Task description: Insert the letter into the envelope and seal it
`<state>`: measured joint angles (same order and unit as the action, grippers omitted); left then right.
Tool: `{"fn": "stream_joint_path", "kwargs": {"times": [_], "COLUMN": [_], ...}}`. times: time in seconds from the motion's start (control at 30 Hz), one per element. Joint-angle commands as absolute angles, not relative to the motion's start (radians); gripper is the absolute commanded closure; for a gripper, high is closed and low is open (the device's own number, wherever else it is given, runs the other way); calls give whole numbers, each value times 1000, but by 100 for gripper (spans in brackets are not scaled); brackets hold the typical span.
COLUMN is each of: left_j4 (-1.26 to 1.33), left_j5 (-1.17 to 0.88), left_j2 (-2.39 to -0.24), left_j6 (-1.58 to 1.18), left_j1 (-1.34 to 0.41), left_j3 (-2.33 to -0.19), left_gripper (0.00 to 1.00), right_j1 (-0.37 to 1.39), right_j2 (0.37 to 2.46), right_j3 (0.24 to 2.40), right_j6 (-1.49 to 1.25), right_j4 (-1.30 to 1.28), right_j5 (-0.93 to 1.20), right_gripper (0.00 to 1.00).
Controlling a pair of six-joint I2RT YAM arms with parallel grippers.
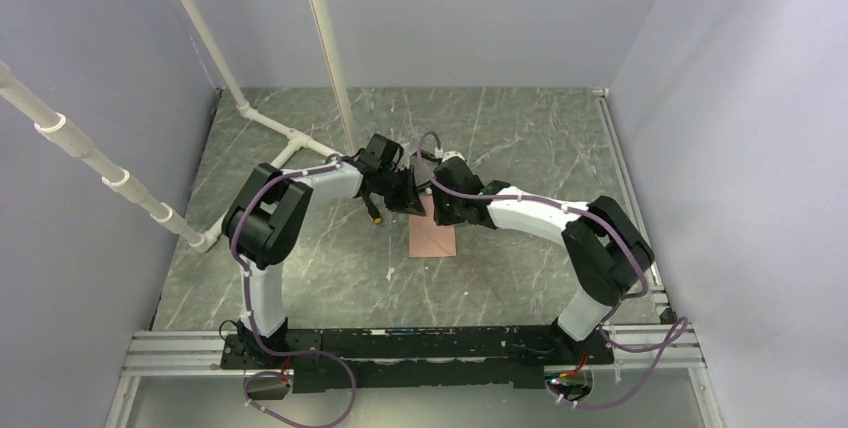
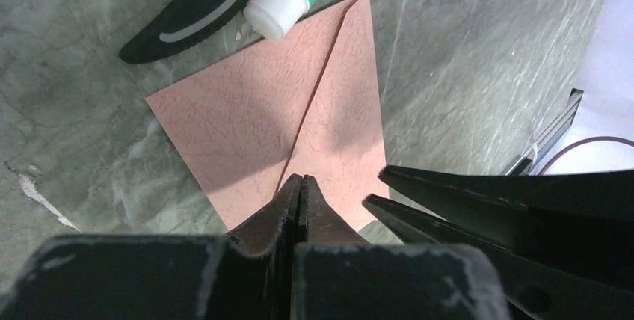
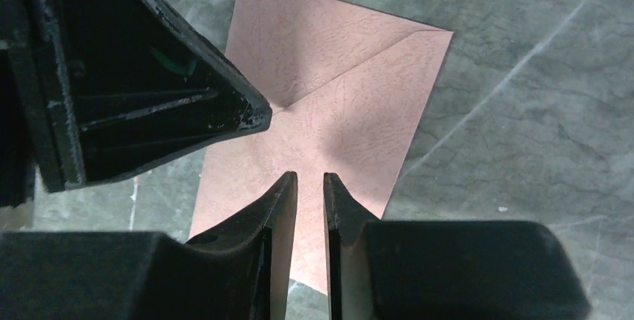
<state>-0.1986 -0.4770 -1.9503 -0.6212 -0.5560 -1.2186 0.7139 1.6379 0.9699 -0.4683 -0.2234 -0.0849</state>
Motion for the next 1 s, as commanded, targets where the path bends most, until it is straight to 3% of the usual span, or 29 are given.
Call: {"fn": "stream_joint_path", "kwargs": {"times": [0.0, 0.2, 0.47, 0.67, 0.97], "left_j4": [-130, -107, -257, -362, -425], "left_j5": [-537, -579, -453, -386, -377], "left_j2": [-1939, -1926, -1979, -1995, -2043], "left_j6": [-610, -580, -576, -564, -570], "left_j1": [-560, -560, -560, -559, -555], "left_j3": [-1163, -1121, -1152, -1168, -1201], "left_gripper": [97, 97, 98, 97, 98], "right_j1": [733, 758, 790, 812, 852], "right_j2": [1684, 1736, 1794, 1853, 1842], "right_j3": [1021, 1049, 1092, 1132, 1067], "right_j6": [-400, -365, -328, -302, -244], "right_j4": [-175, -165, -172, -234, -247], "right_j5": [-95, -83, -121, -184, -153], "right_gripper": [77, 76, 75, 86, 86]}}
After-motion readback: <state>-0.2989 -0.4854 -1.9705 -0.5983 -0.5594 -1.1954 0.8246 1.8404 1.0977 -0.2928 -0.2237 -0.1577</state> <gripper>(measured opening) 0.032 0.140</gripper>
